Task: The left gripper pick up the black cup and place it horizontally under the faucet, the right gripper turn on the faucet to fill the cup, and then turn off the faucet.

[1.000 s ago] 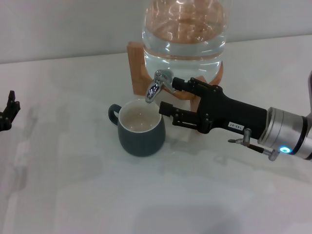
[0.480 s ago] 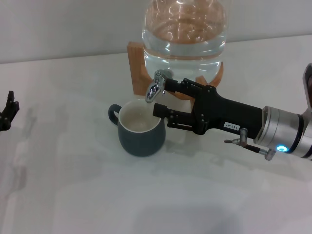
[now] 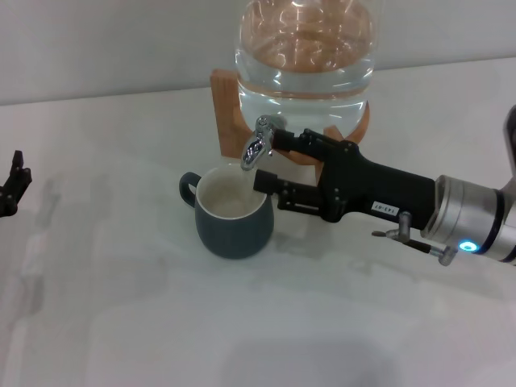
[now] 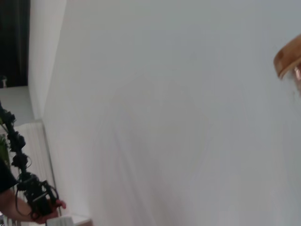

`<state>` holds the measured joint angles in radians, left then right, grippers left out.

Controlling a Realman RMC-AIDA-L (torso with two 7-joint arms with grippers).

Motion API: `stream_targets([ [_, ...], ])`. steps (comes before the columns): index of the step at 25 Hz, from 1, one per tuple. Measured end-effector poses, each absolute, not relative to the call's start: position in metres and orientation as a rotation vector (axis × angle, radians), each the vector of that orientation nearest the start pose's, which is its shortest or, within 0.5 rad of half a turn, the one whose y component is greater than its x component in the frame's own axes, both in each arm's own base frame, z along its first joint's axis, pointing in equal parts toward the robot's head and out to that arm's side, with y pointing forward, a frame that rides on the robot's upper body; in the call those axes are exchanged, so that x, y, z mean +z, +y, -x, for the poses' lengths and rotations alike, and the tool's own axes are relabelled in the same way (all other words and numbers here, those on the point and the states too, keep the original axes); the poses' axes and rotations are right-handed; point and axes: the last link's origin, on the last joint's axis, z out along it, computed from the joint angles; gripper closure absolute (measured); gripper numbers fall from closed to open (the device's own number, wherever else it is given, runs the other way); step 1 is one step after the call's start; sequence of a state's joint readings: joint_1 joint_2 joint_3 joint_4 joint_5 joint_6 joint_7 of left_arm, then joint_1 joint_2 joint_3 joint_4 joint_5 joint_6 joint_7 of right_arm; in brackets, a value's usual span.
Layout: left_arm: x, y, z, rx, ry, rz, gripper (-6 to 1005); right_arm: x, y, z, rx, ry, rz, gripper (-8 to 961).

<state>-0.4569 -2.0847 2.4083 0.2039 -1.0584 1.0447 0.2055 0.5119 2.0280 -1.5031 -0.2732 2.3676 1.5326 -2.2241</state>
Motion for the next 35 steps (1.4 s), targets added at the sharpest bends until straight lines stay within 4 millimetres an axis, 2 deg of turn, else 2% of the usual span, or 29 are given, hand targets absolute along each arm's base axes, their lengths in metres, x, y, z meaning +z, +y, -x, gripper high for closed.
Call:
stream_targets([
  [9,-0.028,0.338,0.331,-0.405,-0.402,1.633,105,-0.027,0.312,-0.237,1.28,0.444,2.378,130],
  [16,-0.028,0.339,0.332,-0.401,-0.406,1.636,105,-0.015,0.311,-0.248,1.273,0.447,2.309,130],
  [28,-0.029,0.342,0.33,-0.399,-0.405,1.643,105,-0.015,0.299,-0.241,1.35,0.412,2.342,130],
  [35,-0.029,0.343,0.331,-0.388,-0.409,1.648,104,-0.028,0.291,-0.235,1.359,0.408,2.422,130],
])
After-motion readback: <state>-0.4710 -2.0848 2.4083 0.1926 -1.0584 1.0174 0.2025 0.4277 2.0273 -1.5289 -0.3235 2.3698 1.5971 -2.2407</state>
